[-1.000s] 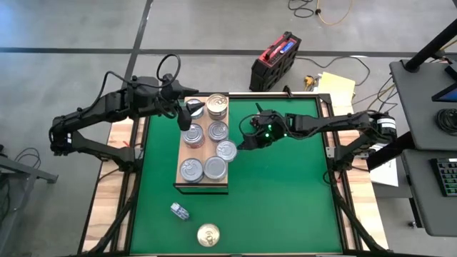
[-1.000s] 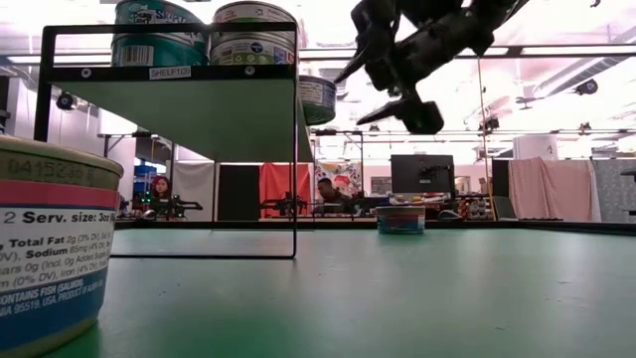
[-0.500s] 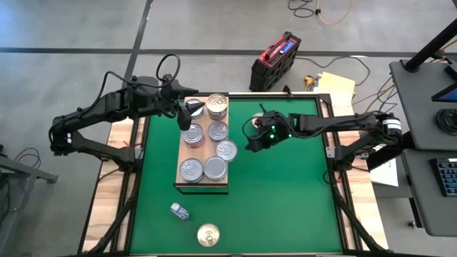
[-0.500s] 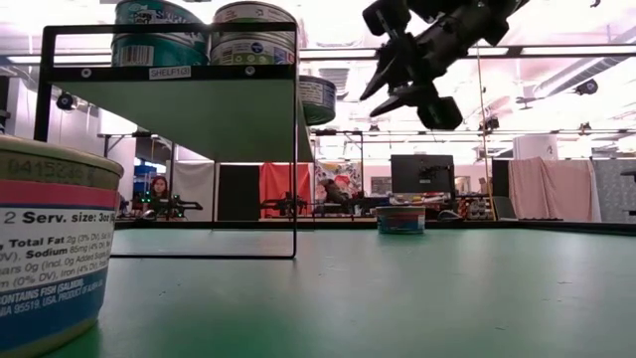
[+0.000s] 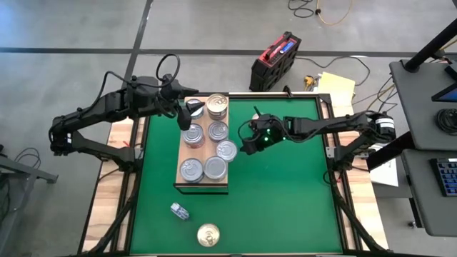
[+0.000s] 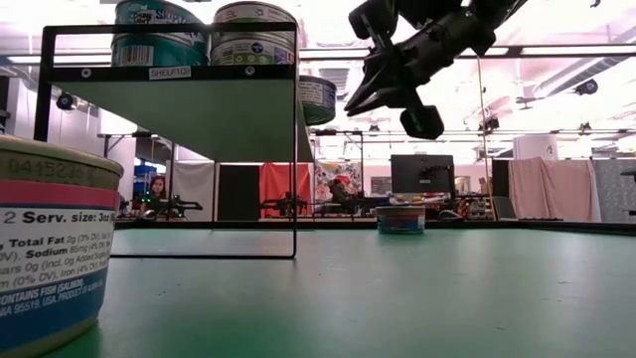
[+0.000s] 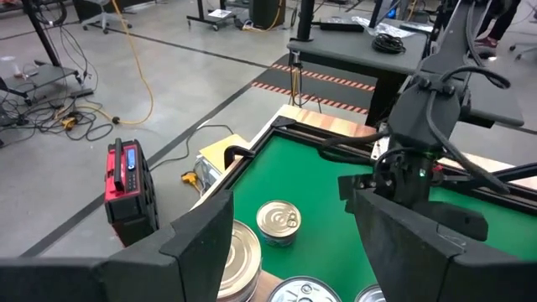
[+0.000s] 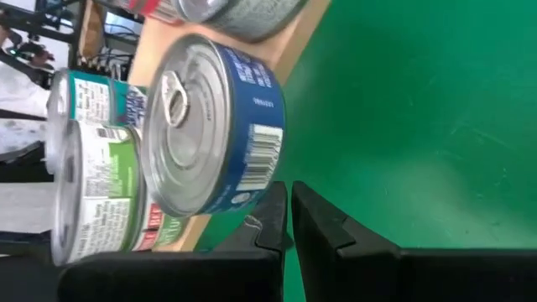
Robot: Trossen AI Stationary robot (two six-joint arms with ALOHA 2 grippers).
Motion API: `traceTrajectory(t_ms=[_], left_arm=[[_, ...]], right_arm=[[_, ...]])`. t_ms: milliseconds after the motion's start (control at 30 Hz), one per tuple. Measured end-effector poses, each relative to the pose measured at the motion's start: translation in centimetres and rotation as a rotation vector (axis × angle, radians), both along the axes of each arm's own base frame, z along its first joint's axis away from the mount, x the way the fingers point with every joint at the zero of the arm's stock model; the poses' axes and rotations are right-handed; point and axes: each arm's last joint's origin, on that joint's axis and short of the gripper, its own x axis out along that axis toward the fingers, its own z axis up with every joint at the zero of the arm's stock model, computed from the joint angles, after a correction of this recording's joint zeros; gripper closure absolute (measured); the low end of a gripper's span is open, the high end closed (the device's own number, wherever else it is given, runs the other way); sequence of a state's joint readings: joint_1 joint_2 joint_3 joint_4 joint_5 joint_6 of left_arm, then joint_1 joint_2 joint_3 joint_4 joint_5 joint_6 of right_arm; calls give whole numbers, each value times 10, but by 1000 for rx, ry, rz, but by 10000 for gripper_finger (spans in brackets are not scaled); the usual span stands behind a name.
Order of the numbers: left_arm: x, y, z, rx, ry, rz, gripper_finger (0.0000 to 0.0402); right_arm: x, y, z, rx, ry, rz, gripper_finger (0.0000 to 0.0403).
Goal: Stack canned seafood by type on shelf
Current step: Put the blue tuna can on the shelf
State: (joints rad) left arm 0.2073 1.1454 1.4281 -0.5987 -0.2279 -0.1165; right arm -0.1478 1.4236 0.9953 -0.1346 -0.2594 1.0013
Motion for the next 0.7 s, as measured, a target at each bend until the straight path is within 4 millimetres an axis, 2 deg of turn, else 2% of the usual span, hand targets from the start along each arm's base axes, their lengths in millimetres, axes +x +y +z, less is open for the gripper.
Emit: traceTrajectory(t_ms=[233, 700], left_arm=[[0, 0, 0, 3, 1, 0, 169], [0, 1, 0, 3, 2, 2, 169]], right_arm=[[3, 2, 4, 2, -46, 5, 390], [14, 1, -6, 14, -74, 22, 390]])
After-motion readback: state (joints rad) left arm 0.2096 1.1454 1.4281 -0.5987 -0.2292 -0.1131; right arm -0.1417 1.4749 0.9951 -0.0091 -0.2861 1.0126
